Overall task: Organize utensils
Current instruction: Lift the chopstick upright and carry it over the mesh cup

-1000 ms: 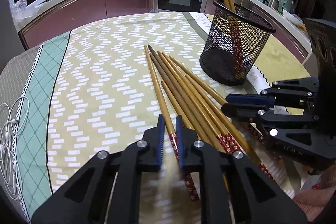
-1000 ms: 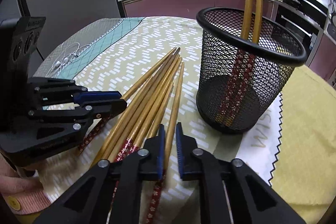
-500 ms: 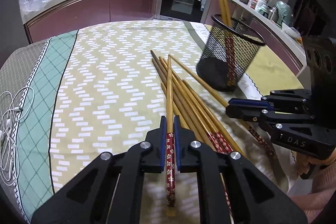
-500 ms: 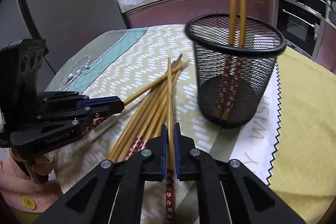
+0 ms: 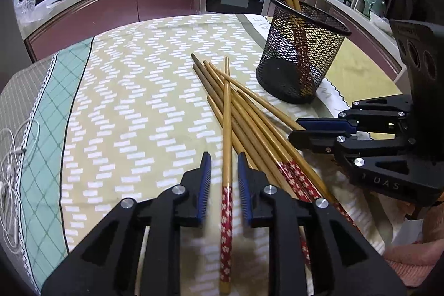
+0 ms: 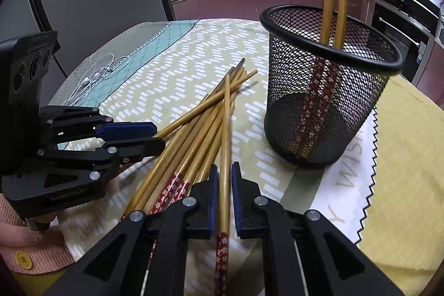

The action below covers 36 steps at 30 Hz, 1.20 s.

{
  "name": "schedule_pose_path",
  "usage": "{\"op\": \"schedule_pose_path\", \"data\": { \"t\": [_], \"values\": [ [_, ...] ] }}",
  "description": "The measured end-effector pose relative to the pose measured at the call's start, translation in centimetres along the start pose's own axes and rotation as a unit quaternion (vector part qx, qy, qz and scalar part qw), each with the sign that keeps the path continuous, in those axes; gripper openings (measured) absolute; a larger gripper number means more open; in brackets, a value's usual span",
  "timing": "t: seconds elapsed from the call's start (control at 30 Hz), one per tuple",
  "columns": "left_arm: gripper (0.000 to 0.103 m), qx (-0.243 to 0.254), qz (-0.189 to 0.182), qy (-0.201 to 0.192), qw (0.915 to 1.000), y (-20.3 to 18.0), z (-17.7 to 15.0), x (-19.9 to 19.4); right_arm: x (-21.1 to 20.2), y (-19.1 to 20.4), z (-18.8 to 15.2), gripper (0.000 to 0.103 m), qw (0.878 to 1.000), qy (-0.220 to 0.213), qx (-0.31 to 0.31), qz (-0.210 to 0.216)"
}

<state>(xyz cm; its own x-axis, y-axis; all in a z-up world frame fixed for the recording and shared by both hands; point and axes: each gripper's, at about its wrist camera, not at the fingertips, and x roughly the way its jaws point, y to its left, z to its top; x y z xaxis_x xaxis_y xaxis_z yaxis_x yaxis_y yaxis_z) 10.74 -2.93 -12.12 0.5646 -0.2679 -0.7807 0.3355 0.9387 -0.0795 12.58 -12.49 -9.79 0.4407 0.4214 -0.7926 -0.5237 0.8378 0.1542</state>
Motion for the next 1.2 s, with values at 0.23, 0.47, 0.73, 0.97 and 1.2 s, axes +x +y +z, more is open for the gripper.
{"op": "schedule_pose_path", "data": {
  "t": [0.23,0.47,0.73,0.97,1.2],
  "values": [
    [0.014,-0.015,0.003,0.002,0.9999,0.7,1.6,0.9,-0.1,0.0,0.5,0.006,1.0,-0.009,0.007,0.008],
    [0.008,-0.026,-0.014,-0.008,0.9995,0.9,1.9,0.0,-2.9,-0.1,0.5,0.006,0.999,-0.046,0.004,0.021],
    [0.008,-0.03,-0.05,-0.058,0.9966,1.2,3.3,-4.2,-6.8,-0.7,1.0,0.006,0.995,-0.093,0.002,0.029],
    [0.008,-0.03,-0.097,-0.105,0.9893,1.1,4.7,-8.3,-9.9,-2.1,1.3,0.006,0.991,-0.133,0.017,0.025],
    [0.008,-0.026,-0.114,-0.155,0.981,0.3,6.1,-10.6,-12.3,-3.1,2.2,0.006,0.985,-0.169,0.026,0.017]
  ]
}}
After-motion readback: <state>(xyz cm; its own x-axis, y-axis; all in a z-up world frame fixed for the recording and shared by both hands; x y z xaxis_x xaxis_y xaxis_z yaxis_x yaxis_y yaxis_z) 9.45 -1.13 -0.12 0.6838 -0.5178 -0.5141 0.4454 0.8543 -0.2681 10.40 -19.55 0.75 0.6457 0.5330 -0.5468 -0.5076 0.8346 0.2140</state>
